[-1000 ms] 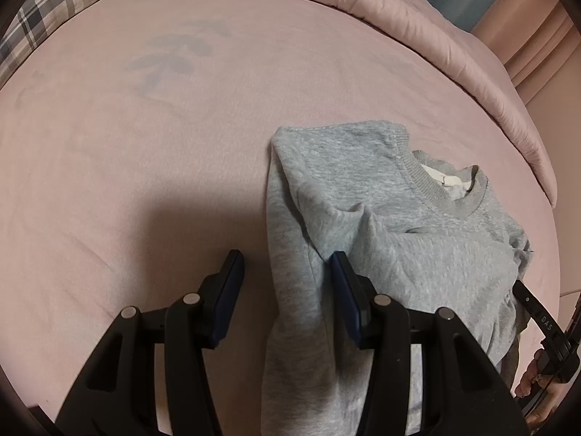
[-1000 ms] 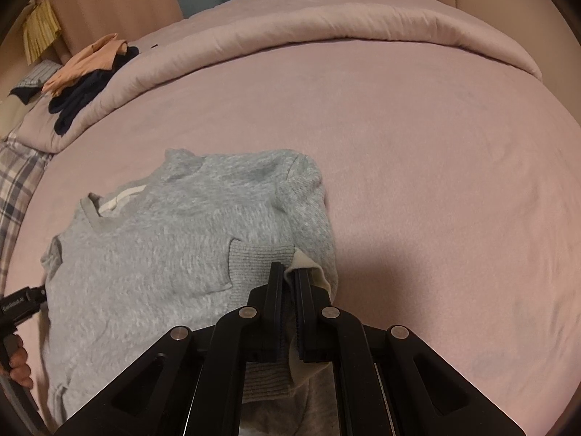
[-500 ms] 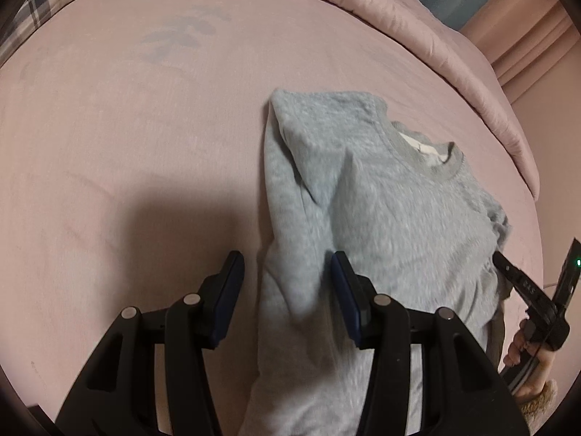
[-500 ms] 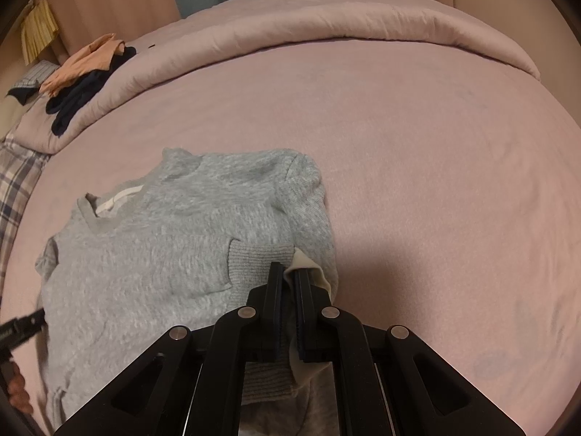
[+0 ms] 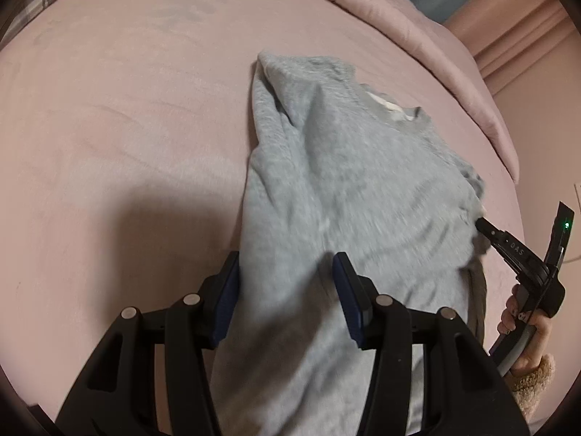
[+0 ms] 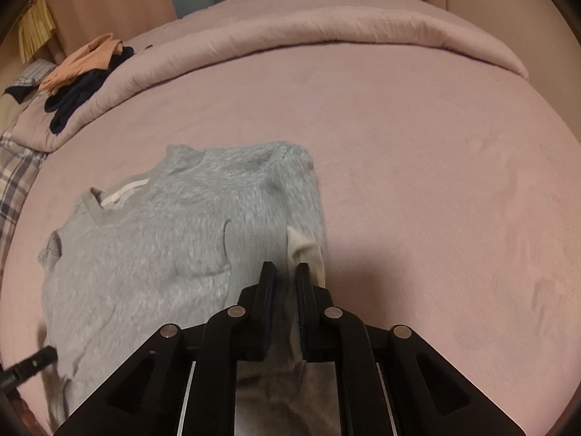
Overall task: Fold small clothes
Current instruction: 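Press the cuff onto the sweatshirt front, then open the right tool, then move both open tools down to the sweatshirt hem ribbing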
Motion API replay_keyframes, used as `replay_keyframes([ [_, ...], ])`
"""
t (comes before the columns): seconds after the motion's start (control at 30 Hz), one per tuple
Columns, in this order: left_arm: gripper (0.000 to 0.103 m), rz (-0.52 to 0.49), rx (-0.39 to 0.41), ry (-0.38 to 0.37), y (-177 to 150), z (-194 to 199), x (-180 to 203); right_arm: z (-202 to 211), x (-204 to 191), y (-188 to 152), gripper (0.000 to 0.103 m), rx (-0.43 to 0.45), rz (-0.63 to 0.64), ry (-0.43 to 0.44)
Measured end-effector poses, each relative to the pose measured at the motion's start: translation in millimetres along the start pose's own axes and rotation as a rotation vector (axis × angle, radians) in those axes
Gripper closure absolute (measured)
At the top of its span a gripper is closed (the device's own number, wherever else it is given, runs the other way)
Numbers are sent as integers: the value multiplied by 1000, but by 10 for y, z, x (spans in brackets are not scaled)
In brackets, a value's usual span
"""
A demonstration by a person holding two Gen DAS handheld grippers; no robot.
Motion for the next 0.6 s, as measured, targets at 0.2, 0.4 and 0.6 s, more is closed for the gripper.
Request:
replay_keyframes([
  [0.2,41,-18,71,-27,-187,326,103,299,97,-167,49,55,-5,15],
  [0.4,21,-48,145,-8,-384,623,195,654,109,-315,33,102,10,61],
  [0.6,11,-78,190,-37,-570,834,261,977,-29,-472,26,160,70,73],
])
Point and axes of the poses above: each gripper's, at about its wrist camera, not at the fingertips, and z roughly against the way its jaws point, x to its right, y to its top, the point moved 3 cm from there along -z, roughly the way its jaws point, and after that the axes turned 9 degrees about -x, right-handed, at the moved point
